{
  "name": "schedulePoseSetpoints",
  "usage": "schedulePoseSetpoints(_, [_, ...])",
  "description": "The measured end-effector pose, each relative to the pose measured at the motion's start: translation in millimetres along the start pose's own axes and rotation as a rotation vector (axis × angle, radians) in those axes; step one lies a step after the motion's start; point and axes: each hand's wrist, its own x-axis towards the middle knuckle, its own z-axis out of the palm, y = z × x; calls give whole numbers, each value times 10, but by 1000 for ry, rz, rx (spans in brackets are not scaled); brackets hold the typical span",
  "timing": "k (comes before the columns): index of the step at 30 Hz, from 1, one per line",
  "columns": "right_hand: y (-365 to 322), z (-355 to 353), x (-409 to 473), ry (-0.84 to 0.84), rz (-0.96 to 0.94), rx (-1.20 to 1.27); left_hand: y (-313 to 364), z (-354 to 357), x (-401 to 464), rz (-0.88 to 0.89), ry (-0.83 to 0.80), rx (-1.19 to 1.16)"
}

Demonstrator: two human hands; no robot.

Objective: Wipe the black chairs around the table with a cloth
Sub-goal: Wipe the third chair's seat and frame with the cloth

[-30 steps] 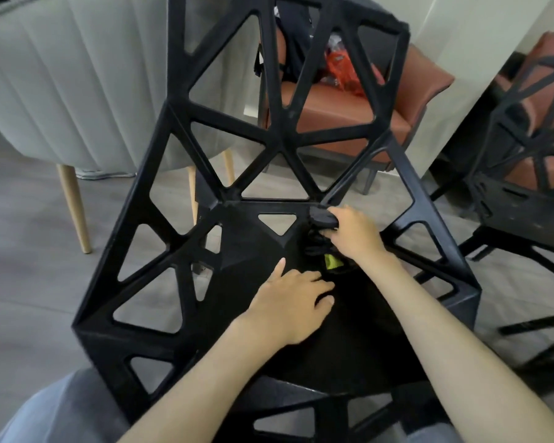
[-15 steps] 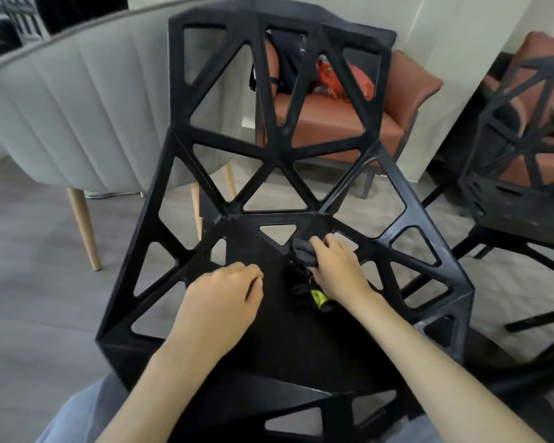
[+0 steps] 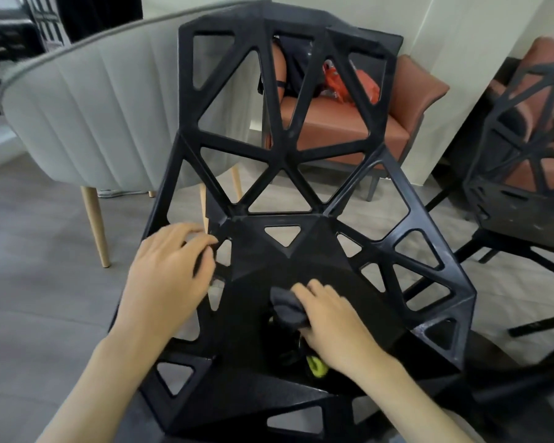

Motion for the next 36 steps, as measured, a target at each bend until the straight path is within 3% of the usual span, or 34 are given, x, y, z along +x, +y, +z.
schedulePoseSetpoints(5, [157, 58, 149, 90, 55, -42, -179, -53, 149, -125, 29, 144])
schedulePoseSetpoints(10, [434, 163, 714, 233, 226, -153, -115, -105, 231, -327, -48, -37])
schedulePoseSetpoints(14, [753, -67, 956, 269, 322, -66, -29, -89, 206, -353, -127, -23])
schedulePoseSetpoints(20, [1491, -811, 718, 604, 526, -135, -39, -101, 229, -320, -127, -8])
schedulePoseSetpoints(23, [1720, -1026, 674, 503, 656, 22, -21, -89, 225, -327, -97, -29])
schedulePoseSetpoints(27, [1694, -1036, 668, 343, 611, 106, -25, -103, 262, -392, -51, -123])
schedulePoseSetpoints(30, [1627, -996, 657, 361, 642, 128, -26, -125, 271, -454, -8, -185])
schedulePoseSetpoints(36, [1551, -1048, 522, 390, 723, 221, -38, -106, 390, -412, 59, -263])
